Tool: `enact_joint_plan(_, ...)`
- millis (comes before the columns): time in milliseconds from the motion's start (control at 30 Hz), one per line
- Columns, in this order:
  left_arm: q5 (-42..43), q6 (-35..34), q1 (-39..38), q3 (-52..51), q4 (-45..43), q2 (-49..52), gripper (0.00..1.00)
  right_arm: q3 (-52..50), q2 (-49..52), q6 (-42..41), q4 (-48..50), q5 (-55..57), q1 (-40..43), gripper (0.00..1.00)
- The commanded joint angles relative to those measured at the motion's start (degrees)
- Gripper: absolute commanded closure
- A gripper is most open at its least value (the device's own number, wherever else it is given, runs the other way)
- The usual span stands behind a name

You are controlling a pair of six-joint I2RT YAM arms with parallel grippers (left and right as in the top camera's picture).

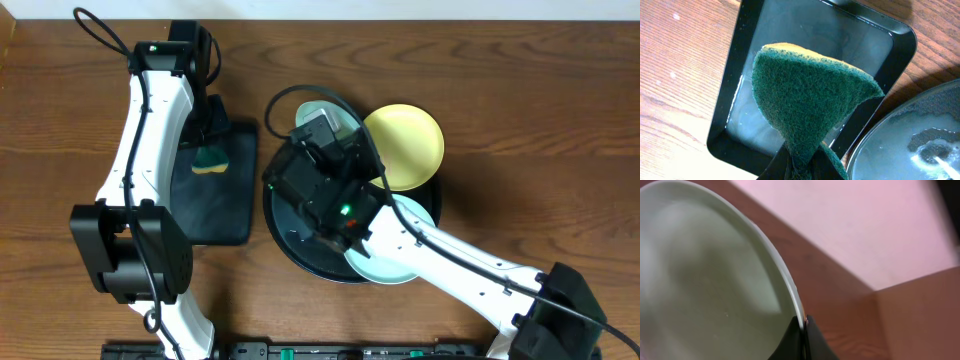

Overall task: Clean dirty plates on tray and stack at the side
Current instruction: 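Grasp the scrubbed mint-green plate with the right gripper and lift it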

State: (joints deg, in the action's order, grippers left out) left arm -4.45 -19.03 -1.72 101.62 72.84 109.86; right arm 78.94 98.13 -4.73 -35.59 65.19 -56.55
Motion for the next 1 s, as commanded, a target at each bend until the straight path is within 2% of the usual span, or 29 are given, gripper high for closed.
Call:
enact_joint_plan(0, -0.57, 1.03, 0.09, 1.36, 0.00, -0.90, 0.93, 0.98, -1.29, 2.34, 0.92, 12.35, -1.99, 0.99)
enact_joint_plan(267, -0.57, 1.03, 0.09, 1.36, 0.00, -0.90, 0.93, 0.98, -1.40, 7.74, 5.42, 17.35, -3.78, 0.99)
enact_joint_plan(500, -0.57, 1.03, 0.09, 1.36, 0.00, -0.90, 0.93, 0.98, -1.55, 8.66, 6.01, 15.12, -3.76, 0.99)
enact_joint_plan(633, -0.57, 1.11, 0.09, 1.36, 0.02, -0.90, 0.93, 0.98, -1.55, 6.73, 4.20, 6.82, -3.32, 0.99)
enact_joint_plan(733, -0.57, 1.40, 0.09, 1.36, 0.02, -0.90, 0.93, 0.98, -1.55, -0.28, -0.02, -3.58, -1.64, 0.99)
enact_joint_plan(900, -0.57, 1.40, 0.09, 1.36, 0.02, -0.90, 0.92, 0.98, -1.57, -9.05, -4.52, -27.82, 4.11, 0.99)
enact_joint_plan(967, -0.57, 1.40, 0.09, 1.36, 0.02, -0.90, 0.93, 0.98, -2.12, -10.08, -4.44, -36.41, 6.67, 0.99)
